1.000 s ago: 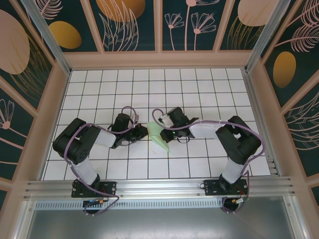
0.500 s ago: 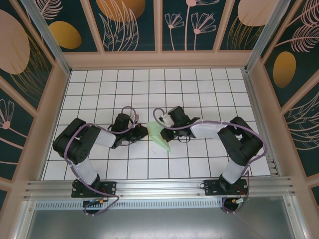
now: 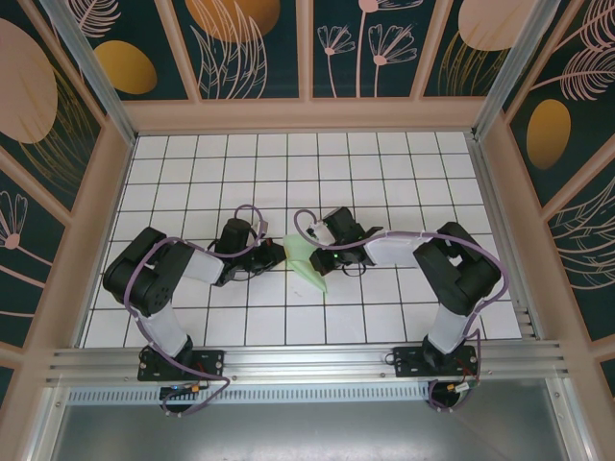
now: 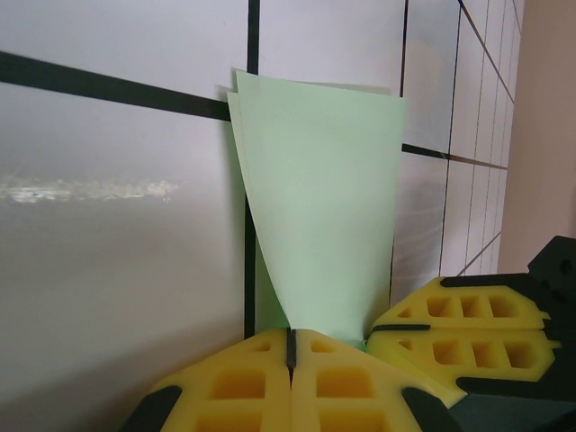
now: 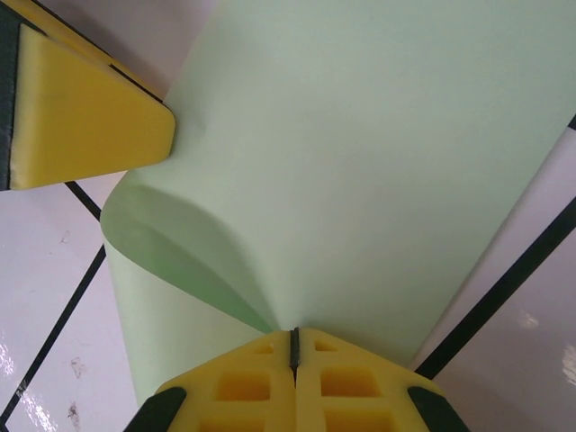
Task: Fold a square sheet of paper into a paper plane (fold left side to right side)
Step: Third fold the triangle at the center of the table.
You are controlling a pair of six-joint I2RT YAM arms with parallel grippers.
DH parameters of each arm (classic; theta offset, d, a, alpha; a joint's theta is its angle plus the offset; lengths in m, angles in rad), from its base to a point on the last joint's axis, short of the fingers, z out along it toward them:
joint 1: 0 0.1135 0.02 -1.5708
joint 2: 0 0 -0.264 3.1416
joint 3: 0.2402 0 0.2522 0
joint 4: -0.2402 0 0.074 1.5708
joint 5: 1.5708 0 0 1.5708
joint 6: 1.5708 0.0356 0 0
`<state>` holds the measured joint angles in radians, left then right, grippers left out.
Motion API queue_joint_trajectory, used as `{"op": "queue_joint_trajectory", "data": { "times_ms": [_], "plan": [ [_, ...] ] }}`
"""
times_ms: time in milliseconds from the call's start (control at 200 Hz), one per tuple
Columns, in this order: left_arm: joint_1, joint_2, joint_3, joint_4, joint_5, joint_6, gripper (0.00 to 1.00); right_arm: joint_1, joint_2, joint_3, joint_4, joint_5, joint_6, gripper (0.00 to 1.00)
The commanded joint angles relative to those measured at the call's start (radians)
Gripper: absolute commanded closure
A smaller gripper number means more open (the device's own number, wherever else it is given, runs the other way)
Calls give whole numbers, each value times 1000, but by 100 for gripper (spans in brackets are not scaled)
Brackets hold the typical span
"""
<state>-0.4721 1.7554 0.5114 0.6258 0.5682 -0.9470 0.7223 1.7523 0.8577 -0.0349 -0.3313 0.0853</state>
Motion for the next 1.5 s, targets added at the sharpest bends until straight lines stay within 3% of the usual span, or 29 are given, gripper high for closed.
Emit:
{"op": "queue_joint_trajectory", "data": {
  "times_ms": [0,185,345,500,611,726,841,1041,1496],
  "plan": [
    [3,13,13,-13,-4,25,99,-8,39,15,-37,21,1,100],
    [3,-36,41,-119,-38,72,87,-7,45,14,-46,20,-3,100],
    [3,-135,87,-284,-115,142,72,-7,41,12,-45,8,-4,100],
    [3,-227,111,-408,-191,176,64,-7,37,10,-37,-3,-4,100],
    [3,-289,78,-364,-159,142,72,-8,34,10,-32,-6,-5,100],
    [-1,-298,-7,-133,-22,23,80,-7,36,10,-31,-9,-5,100],
    [-30,-256,-60,75,43,-82,83,-7,37,11,-29,-8,-5,100],
    [-103,-140,-56,276,76,-185,86,-7,42,14,-32,-3,-5,100],
    [-125,-47,-71,240,23,-174,87,-8,44,18,-36,6,-7,100]
  ]
}}
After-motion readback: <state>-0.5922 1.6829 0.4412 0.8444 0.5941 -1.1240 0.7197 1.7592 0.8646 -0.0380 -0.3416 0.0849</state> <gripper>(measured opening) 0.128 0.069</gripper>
